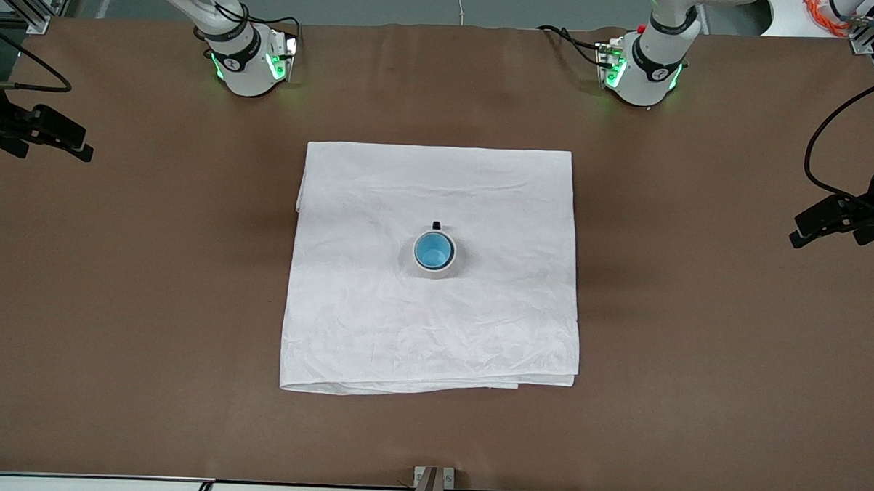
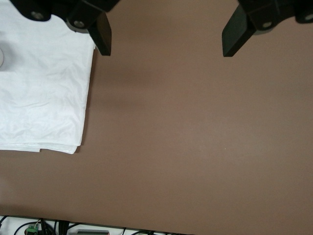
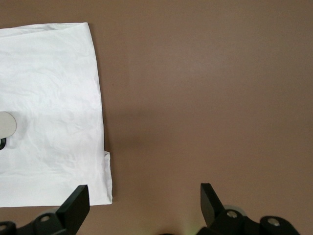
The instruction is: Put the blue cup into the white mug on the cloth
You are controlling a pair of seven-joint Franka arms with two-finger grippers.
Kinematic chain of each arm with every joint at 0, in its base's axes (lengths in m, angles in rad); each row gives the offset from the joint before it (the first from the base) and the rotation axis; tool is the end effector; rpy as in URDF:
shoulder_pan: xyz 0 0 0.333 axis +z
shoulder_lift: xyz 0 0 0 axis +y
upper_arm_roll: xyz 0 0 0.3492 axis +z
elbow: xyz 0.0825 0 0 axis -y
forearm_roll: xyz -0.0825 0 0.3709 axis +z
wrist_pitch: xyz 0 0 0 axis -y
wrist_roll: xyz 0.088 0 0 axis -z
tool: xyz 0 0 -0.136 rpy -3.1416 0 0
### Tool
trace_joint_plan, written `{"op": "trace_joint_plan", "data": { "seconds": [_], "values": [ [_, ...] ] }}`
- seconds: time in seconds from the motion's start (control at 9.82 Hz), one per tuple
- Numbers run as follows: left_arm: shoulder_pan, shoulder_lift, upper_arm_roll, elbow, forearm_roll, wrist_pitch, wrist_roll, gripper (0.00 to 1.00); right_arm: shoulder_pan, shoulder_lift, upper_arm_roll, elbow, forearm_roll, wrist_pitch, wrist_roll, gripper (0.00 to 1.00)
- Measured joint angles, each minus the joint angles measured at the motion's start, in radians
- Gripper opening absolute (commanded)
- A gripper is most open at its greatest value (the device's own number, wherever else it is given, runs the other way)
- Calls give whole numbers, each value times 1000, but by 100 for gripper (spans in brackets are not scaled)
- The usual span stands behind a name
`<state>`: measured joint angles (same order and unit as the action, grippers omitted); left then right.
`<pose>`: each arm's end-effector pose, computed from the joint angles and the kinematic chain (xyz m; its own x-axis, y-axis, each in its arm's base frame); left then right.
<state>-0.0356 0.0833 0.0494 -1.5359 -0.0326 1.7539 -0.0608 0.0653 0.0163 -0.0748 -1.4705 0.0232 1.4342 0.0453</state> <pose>0.5912 0.0031 0.6157 0.9880 0.0796 0.1323 0.0754 -0.9965 0.0366 0.5316 -0.0013 0.6538 0.9972 -0.0516 -0.0534 -0.0528 -0.9984 -0.0195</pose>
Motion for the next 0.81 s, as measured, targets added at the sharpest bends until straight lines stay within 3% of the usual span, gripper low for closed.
{"op": "trace_joint_plan", "data": {
  "seconds": [0.81],
  "values": [
    [2,28,2,9,0,-6,-10,100,0,0,1,0,1,-1,0,100]
  ]
}}
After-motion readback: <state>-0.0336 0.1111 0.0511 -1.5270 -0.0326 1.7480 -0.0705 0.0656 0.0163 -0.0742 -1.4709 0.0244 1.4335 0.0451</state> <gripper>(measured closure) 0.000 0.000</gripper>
